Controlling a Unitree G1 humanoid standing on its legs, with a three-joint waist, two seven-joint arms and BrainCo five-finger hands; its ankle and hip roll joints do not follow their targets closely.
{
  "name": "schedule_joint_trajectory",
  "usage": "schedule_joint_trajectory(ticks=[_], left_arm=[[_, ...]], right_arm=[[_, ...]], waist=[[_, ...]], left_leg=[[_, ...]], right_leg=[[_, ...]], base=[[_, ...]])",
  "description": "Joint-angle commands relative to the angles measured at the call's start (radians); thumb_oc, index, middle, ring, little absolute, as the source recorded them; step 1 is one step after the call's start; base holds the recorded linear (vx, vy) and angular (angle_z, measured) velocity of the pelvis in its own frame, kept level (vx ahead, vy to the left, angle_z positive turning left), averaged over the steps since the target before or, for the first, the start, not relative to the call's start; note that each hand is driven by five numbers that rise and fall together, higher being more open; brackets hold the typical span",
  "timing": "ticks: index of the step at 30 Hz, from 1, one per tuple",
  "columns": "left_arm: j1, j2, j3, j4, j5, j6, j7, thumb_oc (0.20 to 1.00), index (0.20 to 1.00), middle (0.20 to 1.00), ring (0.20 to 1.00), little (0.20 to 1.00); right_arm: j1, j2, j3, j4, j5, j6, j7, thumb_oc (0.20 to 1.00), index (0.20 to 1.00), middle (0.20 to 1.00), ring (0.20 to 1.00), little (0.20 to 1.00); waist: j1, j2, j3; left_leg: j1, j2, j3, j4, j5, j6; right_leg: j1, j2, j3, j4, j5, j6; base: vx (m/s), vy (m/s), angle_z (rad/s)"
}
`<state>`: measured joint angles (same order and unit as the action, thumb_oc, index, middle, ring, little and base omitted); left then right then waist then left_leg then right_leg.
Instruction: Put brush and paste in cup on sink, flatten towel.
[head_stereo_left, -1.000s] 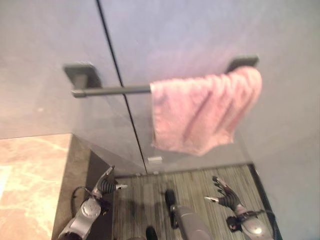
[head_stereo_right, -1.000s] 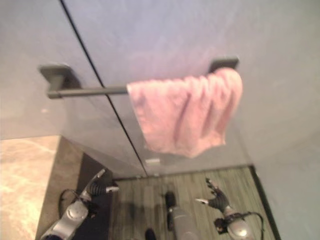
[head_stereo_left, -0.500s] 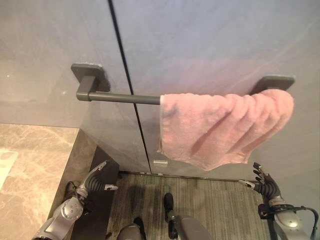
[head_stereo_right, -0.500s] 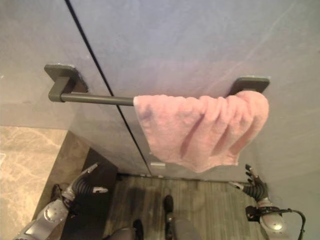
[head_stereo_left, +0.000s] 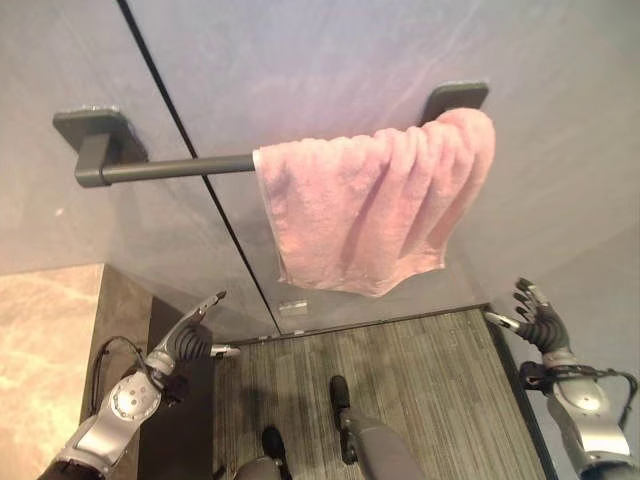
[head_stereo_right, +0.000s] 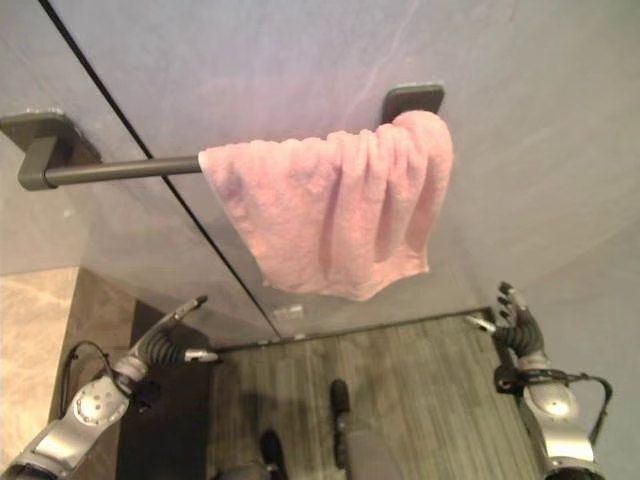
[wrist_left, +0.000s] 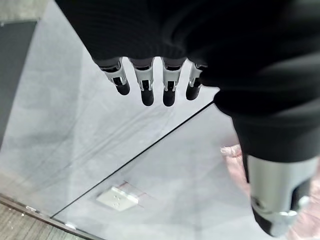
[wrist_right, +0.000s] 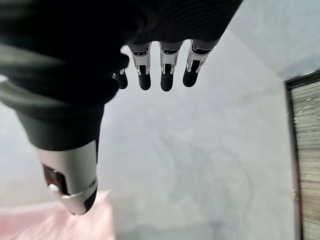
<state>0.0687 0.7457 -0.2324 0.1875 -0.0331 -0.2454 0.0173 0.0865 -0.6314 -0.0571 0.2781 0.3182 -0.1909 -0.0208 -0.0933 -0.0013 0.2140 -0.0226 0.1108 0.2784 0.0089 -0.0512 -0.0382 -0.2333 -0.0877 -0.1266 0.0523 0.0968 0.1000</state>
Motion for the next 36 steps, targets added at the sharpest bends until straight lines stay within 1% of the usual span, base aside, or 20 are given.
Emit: schedule_joint_trajectory(ticks=[1, 2, 5, 7, 8, 10, 12, 13, 14, 15, 19, 20, 21, 23, 27, 28, 29, 31, 33, 36], left_arm=[[0.016, 0.029, 0.057, -0.013, -0.035, -0.027, 0.012, 1.0, 1.0, 1.0, 1.0, 1.0], [0.026, 0.019, 0.076, -0.017, -0.057, -0.023, -0.002, 1.0, 1.0, 1.0, 1.0, 1.0], [0.026, 0.021, 0.082, -0.029, -0.073, -0.024, -0.013, 1.0, 1.0, 1.0, 1.0, 1.0], [0.03, 0.034, 0.09, -0.057, -0.116, -0.026, -0.037, 1.0, 1.0, 1.0, 1.0, 1.0], [0.037, 0.047, 0.091, -0.072, -0.136, -0.028, -0.055, 1.0, 1.0, 1.0, 1.0, 1.0], [0.044, 0.065, 0.094, -0.089, -0.146, -0.03, -0.067, 1.0, 1.0, 1.0, 1.0, 1.0], [0.068, 0.12, 0.1, -0.143, -0.173, -0.038, -0.104, 1.0, 1.0, 1.0, 1.0, 1.0], [0.081, 0.177, 0.096, -0.18, -0.212, -0.05, -0.143, 1.0, 1.0, 1.0, 1.0, 1.0], [0.082, 0.177, 0.097, -0.18, -0.213, -0.05, -0.144, 1.0, 1.0, 1.0, 1.0, 1.0], [0.081, 0.213, 0.091, -0.196, -0.244, -0.057, -0.169, 1.0, 1.0, 1.0, 1.0, 1.0], [0.036, 0.224, 0.059, -0.181, -0.264, -0.054, -0.17, 1.0, 1.0, 1.0, 1.0, 1.0], [-0.01, 0.222, 0.031, -0.16, -0.265, -0.056, -0.161, 1.0, 1.0, 1.0, 1.0, 1.0], [-0.012, 0.221, 0.029, -0.158, -0.265, -0.057, -0.161, 1.0, 1.0, 1.0, 1.0, 1.0], [-0.102, 0.192, -0.033, -0.096, -0.272, -0.051, -0.149, 1.0, 1.0, 1.0, 1.0, 1.0], [-0.259, 0.148, -0.145, -0.016, -0.239, -0.041, -0.123, 1.0, 1.0, 1.0, 1.0, 1.0], [-0.262, 0.147, -0.146, -0.014, -0.238, -0.042, -0.123, 1.0, 1.0, 1.0, 1.0, 1.0], [-0.302, 0.139, -0.168, -0.008, -0.228, -0.04, -0.114, 1.0, 1.0, 1.0, 1.0, 1.0], [-0.423, 0.076, -0.241, 0.052, -0.22, -0.031, -0.081, 1.0, 1.0, 1.0, 1.0, 1.0], [-0.461, 0.053, -0.257, 0.072, -0.221, -0.03, -0.067, 1.0, 1.0, 1.0, 1.0, 1.0], [-0.638, -0.053, -0.351, 0.159, -0.206, -0.034, -0.007, 1.0, 1.0, 1.0, 1.0, 1.0]], right_arm=[[-0.012, -0.044, -0.018, -0.009, -0.032, -0.029, -0.015, 1.0, 1.0, 1.0, 1.0, 1.0], [0.006, -0.059, -0.031, -0.029, -0.056, -0.025, -0.018, 1.0, 1.0, 1.0, 1.0, 1.0], [0.017, -0.055, -0.056, -0.034, -0.035, -0.032, -0.019, 1.0, 1.0, 1.0, 1.0, 1.0], [0.028, -0.056, -0.067, -0.035, 0.024, -0.037, 0.013, 1.0, 1.0, 1.0, 1.0, 1.0], [0.037, -0.078, -0.063, -0.03, 0.047, -0.034, 0.045, 1.0, 1.0, 1.0, 1.0, 1.0], [0.043, -0.1, -0.062, -0.031, 0.056, -0.031, 0.059, 1.0, 1.0, 1.0, 1.0, 1.0], [0.051, -0.144, -0.042, -0.028, 0.144, -0.029, 0.131, 1.0, 1.0, 1.0, 1.0, 1.0], [0.053, -0.184, -0.023, -0.01, 0.237, -0.024, 0.198, 1.0, 1.0, 1.0, 1.0, 1.0], [0.052, -0.185, -0.023, -0.009, 0.239, -0.025, 0.2, 1.0, 1.0, 1.0, 1.0, 1.0], [0.034, -0.215, 0.005, 0.036, 0.276, -0.018, 0.223, 1.0, 1.0, 1.0, 1.0, 1.0], [-0.032, -0.249, 0.066, 0.058, 0.298, -0.008, 0.238, 1.0, 1.0, 1.0, 1.0, 1.0], [-0.08, -0.263, 0.115, 0.056, 0.328, 0.003, 0.256, 1.0, 1.0, 1.0, 1.0, 1.0], [-0.082, -0.264, 0.116, 0.058, 0.328, 0.003, 0.257, 1.0, 1.0, 1.0, 1.0, 1.0], [-0.162, -0.291, 0.19, 0.058, 0.333, 0.012, 0.259, 1.0, 1.0, 1.0, 1.0, 1.0], [-0.309, -0.279, 0.303, 0.065, 0.306, 0.019, 0.236, 1.0, 1.0, 1.0, 1.0, 1.0], [-0.312, -0.279, 0.304, 0.067, 0.306, 0.018, 0.236, 1.0, 1.0, 1.0, 1.0, 1.0], [-0.346, -0.269, 0.324, 0.078, 0.301, 0.021, 0.227, 1.0, 1.0, 1.0, 1.0, 1.0], [-0.474, -0.228, 0.414, 0.109, 0.277, 0.029, 0.199, 1.0, 1.0, 1.0, 1.0, 1.0], [-0.512, -0.215, 0.439, 0.115, 0.274, 0.032, 0.189, 1.0, 1.0, 1.0, 1.0, 1.0], [-0.694, -0.133, 0.538, 0.14, 0.287, 0.032, 0.148, 1.0, 1.0, 1.0, 1.0, 1.0]], waist=[[0.018, -0.046, -0.079], [0.016, -0.046, -0.094], [0.012, -0.046, -0.103], [0.011, -0.048, -0.105], [0.013, -0.049, -0.104], [0.014, -0.05, -0.105], [0.018, -0.053, -0.107], [0.022, -0.055, -0.111], [0.022, -0.055, -0.111], [0.028, -0.056, -0.114], [0.035, -0.056, -0.115], [0.041, -0.056, -0.116], [0.041, -0.056, -0.116], [0.044, -0.055, -0.116], [0.047, -0.052, -0.106], [0.046, -0.052, -0.106], [0.047, -0.051, -0.102], [0.049, -0.052, -0.091], [0.051, -0.053, -0.088], [0.045, -0.058, -0.078]], left_leg=[[-0.02, -0.006, -0.041, 0.012, 0.041, -0.041], [-0.008, -0.003, -0.049, -0.009, 0.055, -0.048], [-0.001, 0.0, -0.055, -0.024, 0.064, -0.054], [0.004, 0.004, -0.061, -0.031, 0.071, -0.059], [0.007, 0.005, -0.063, -0.038, 0.075, -0.06], [0.011, 0.006, -0.061, -0.044, 0.078, -0.062], [0.021, 0.007, -0.057, -0.055, 0.08, -0.064], [0.028, 0.006, -0.055, -0.063, 0.082, -0.067], [0.028, 0.006, -0.055, -0.063, 0.082, -0.067], [0.03, 0.004, -0.054, -0.067, 0.083, -0.069], [0.034, 0.0, -0.051, -0.077, 0.084, -0.07], [0.034, -0.002, -0.05, -0.082, 0.087, -0.07], [0.034, -0.002, -0.05, -0.082, 0.087, -0.07], [0.024, -0.006, -0.05, -0.089, 0.092, -0.072], [0.003, -0.009, -0.05, -0.096, 0.1, -0.07], [0.002, -0.009, -0.051, -0.096, 0.1, -0.07], [-0.005, -0.01, -0.051, -0.096, 0.102, -0.07], [-0.038, -0.012, -0.051, -0.096, 0.109, -0.068], [-0.05, -0.011, -0.05, -0.096, 0.112, -0.068], [-0.106, -0.009, -0.048, -0.096, 0.128, -0.069]], right_leg=[[0.087, -0.082, 0.051, -0.035, -0.009, 0.097], [0.108, -0.076, 0.04, -0.058, -0.011, 0.091], [0.129, -0.076, 0.023, -0.079, -0.01, 0.092], [0.142, -0.075, 0.01, -0.09, -0.008, 0.091], [0.143, -0.075, 0.006, -0.091, -0.009, 0.091], [0.148, -0.074, 0.003, -0.094, -0.009, 0.091], [0.156, -0.074, 0.001, -0.099, -0.007, 0.093], [0.159, -0.076, 0.002, -0.103, -0.003, 0.095], [0.16, -0.076, 0.002, -0.103, -0.003, 0.095], [0.163, -0.079, 0.0, -0.111, 0.001, 0.098], [0.166, -0.084, -0.001, -0.123, 0.009, 0.102], [0.166, -0.087, -0.001, -0.128, 0.014, 0.104], [0.165, -0.087, 0.0, -0.128, 0.014, 0.104], [0.157, -0.093, -0.003, -0.133, 0.021, 0.107], [0.136, -0.097, -0.003, -0.14, 0.033, 0.108], [0.135, -0.098, -0.003, -0.14, 0.033, 0.108], [0.128, -0.098, -0.002, -0.14, 0.036, 0.108], [0.093, -0.1, 0.005, -0.14, 0.047, 0.108], [0.078, -0.1, 0.006, -0.14, 0.052, 0.109], [0.02, -0.101, 0.021, -0.14, 0.07, 0.109]], base=[[0.05, -0.026, 0.2], [0.06, -0.031, 0.15], [0.04, -0.022, 0.22], [0.01, -0.021, 0.21], [0.0, -0.017, 0.18], [0.0, -0.006, 0.04], [0.02, -0.003, 0.0], [0.03, -0.003, -0.05], [0.04, 0.003, -0.06], [0.02, 0.01, -0.05], [0.0, 0.0, 0.0], [0.0, 0.01, -0.03], [0.0, 0.0, 0.0], [-0.01, 0.013, 0.02], [-0.02, 0.019, 0.03], [-0.03, 0.019, 0.01], [-0.06, 0.029, 0.0], [-0.09, 0.03, 0.0], [-0.06, 0.01, -0.02], [-0.07, 0.017, -0.03]])
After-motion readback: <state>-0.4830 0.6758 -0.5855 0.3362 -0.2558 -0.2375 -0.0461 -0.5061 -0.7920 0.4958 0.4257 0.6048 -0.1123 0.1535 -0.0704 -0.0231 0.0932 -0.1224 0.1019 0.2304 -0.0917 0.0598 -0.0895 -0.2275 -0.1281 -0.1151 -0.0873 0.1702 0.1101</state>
